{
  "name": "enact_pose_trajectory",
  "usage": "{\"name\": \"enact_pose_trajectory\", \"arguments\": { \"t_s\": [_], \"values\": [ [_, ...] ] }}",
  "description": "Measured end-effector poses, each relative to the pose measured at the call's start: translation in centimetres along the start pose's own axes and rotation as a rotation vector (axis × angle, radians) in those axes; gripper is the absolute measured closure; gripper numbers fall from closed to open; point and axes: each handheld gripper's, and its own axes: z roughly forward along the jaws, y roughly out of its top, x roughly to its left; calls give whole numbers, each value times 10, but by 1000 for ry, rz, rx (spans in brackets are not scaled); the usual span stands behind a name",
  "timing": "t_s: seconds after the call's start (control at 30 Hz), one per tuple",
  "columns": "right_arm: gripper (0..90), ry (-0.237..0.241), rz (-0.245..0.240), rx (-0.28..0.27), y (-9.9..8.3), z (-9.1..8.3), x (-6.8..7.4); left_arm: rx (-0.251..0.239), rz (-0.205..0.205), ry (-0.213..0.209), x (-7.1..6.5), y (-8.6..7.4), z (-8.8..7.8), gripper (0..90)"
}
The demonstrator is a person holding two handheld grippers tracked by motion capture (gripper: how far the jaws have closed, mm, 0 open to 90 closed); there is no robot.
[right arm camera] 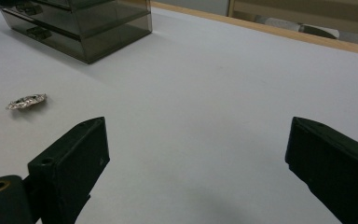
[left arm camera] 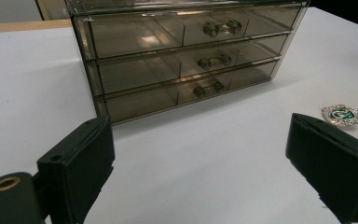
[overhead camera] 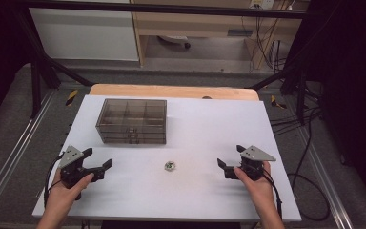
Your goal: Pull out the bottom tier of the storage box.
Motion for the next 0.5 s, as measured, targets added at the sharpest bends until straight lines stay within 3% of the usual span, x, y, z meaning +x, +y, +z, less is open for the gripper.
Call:
{"name": "enact_pose_trajectory", "arguments": {
  "t_s": [0.2, 0.5],
  "values": [
    [53, 0, -17, 5, 0, -1, 1, 3, 10, 20, -2, 1, 1, 84],
    [51, -9, -5, 6, 0, -2, 0, 22, 91, 49, -8, 0, 2, 92]
  ]
}}
